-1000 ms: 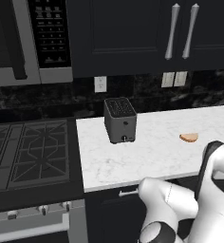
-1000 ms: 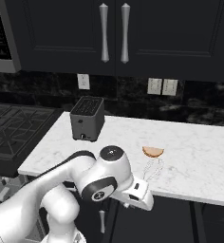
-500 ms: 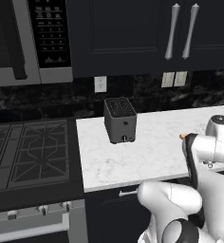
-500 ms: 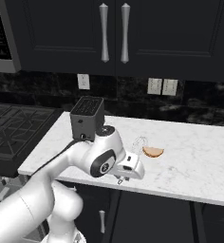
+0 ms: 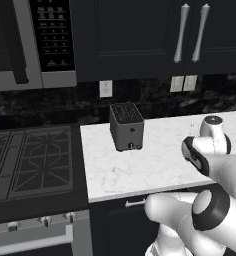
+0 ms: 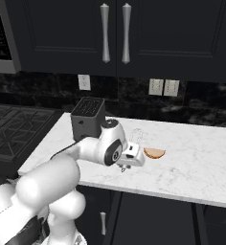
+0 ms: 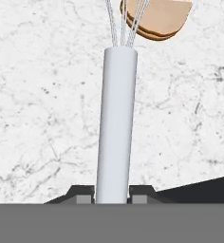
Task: Pick the whisk from the drawer and place it on the counter.
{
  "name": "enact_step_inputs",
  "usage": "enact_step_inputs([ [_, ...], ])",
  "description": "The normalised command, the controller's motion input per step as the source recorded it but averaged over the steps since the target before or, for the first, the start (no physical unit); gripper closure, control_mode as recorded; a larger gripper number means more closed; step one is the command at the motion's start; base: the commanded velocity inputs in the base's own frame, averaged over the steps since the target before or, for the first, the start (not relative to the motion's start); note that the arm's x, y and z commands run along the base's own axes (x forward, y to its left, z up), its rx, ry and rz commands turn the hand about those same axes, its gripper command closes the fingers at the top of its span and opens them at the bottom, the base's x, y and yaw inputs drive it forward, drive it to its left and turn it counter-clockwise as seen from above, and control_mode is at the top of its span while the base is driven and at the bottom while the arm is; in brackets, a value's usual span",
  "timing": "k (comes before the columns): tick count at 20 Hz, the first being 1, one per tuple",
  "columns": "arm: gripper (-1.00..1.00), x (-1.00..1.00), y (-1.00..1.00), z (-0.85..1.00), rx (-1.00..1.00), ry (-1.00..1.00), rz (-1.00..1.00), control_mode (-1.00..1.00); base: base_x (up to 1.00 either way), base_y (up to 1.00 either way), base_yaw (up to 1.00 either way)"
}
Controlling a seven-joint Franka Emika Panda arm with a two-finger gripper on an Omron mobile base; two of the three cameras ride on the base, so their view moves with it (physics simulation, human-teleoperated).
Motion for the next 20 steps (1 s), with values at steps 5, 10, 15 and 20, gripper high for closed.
enact_step_inputs([
  [5, 1.0, 0.62, 0.15, -0.59, 0.0, -0.05, 0.0, -1.0, 0.0, 0.0, 0.0],
  [10, 1.0, 0.43, 0.1, -0.44, 0.0, -0.05, 0.0, -1.0, 0.0, 0.0, 0.0],
  [15, 1.0, 0.12, 0.0, -0.14, 0.0, -0.01, 0.03, -1.0, 0.0, 0.0, 0.0],
  [20, 1.0, 0.15, 0.0, -0.19, 0.0, -0.01, 0.04, -1.0, 0.0, 0.0, 0.0],
])
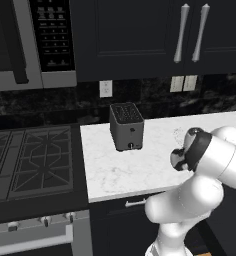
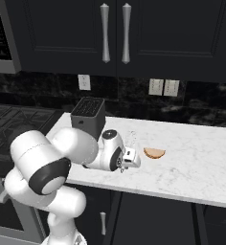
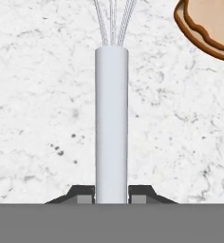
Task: Pick the whisk from the drawer and place it on the counter.
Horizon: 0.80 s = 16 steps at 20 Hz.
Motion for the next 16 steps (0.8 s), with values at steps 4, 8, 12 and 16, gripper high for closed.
enact_step_inputs([
  [4, 1.0, 0.11, 0.0, -0.14, 0.0, -0.02, 0.03, -1.0, 0.0, 0.0, 0.0],
  [8, 1.0, 0.0, 0.01, 0.0, 0.0, 0.0, 0.0, -1.0, 0.0, 0.0, 0.0],
  [12, 1.0, 0.0, 0.0, 0.0, 0.0, 0.0, 0.0, -1.0, 0.0, 0.0, 0.0],
  [16, -1.0, 0.0, 0.0, 0.0, 0.0, 0.0, 0.0, -1.0, 0.0, 0.0, 0.0],
])
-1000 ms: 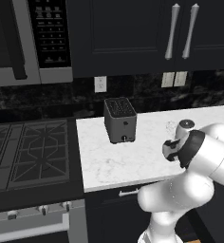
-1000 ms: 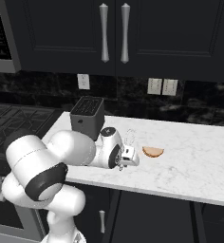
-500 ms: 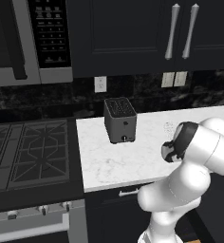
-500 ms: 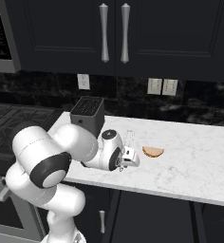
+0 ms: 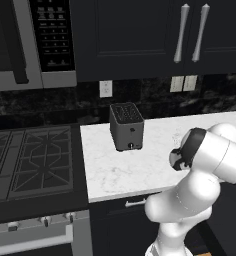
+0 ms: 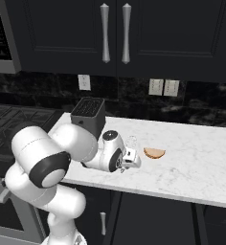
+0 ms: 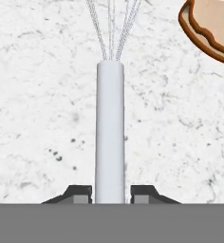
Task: Pick the whisk from the drawer and place it on the counter.
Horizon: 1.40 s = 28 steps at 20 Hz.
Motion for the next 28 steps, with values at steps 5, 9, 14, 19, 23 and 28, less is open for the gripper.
enact_step_inputs([
  [5, -1.0, 0.0, -0.03, -0.01, 0.0, -0.01, 0.02, -1.0, 0.0, 0.0, 0.0],
  [9, -1.0, 0.0, 0.0, 0.0, 0.0, 0.0, 0.0, -1.0, 0.0, 0.0, 0.0],
  [14, -1.0, -0.07, 0.03, 0.63, 0.0, 0.0, -0.04, -1.0, 0.0, 0.0, 0.0],
  [19, -1.0, 0.0, 0.36, 1.0, 0.0, 0.0, -0.15, -1.0, 0.0, 0.0, 0.0],
  [23, -1.0, -0.26, 0.39, 0.99, 0.0, 0.0, -0.17, -1.0, 0.0, 0.0, 0.0],
  [28, -1.0, -0.43, 0.31, 0.72, 0.04, 0.0, -0.15, -1.0, 0.0, 0.0, 0.0],
])
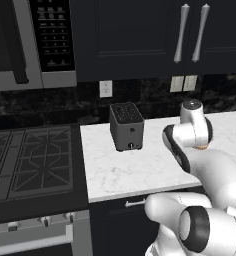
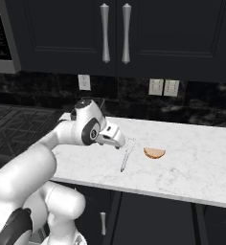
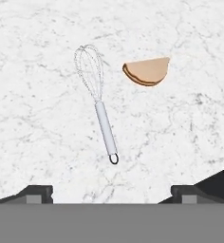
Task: Pick the whisk from the drawer and place it on the counter.
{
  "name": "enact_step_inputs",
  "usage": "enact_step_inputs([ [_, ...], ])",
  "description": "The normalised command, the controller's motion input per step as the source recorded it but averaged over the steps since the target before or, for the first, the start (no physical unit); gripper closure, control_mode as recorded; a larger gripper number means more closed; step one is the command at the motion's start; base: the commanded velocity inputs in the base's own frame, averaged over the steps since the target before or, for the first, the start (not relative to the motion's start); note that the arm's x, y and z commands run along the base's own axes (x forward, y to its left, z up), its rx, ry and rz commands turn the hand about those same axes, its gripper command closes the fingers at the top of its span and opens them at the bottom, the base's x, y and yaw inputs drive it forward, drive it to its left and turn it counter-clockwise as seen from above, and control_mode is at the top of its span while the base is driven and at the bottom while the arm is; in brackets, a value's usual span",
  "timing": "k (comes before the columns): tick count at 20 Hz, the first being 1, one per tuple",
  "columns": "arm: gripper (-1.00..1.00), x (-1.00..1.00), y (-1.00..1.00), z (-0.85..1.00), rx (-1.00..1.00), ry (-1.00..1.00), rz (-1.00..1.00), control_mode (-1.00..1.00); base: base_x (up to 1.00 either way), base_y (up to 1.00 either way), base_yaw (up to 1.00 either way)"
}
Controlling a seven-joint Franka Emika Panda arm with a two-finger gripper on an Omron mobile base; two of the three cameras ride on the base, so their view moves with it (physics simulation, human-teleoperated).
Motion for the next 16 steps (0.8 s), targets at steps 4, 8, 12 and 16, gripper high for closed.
enact_step_inputs([
  [4, -1.0, -0.39, 0.43, 0.65, 0.08, -0.05, -0.13, -1.0, 0.0, 0.0, 0.0],
  [8, -1.0, -0.35, 0.71, 0.52, 0.02, -0.09, -0.14, -1.0, 0.0, 0.0, 0.0],
  [12, -1.0, -0.47, 0.71, 0.13, 0.0, -0.1, -0.07, -1.0, 0.0, 0.0, 0.0],
  [16, -1.0, -0.83, 0.53, 0.13, 0.0, -0.05, 0.02, -1.0, 0.0, 0.0, 0.0],
])
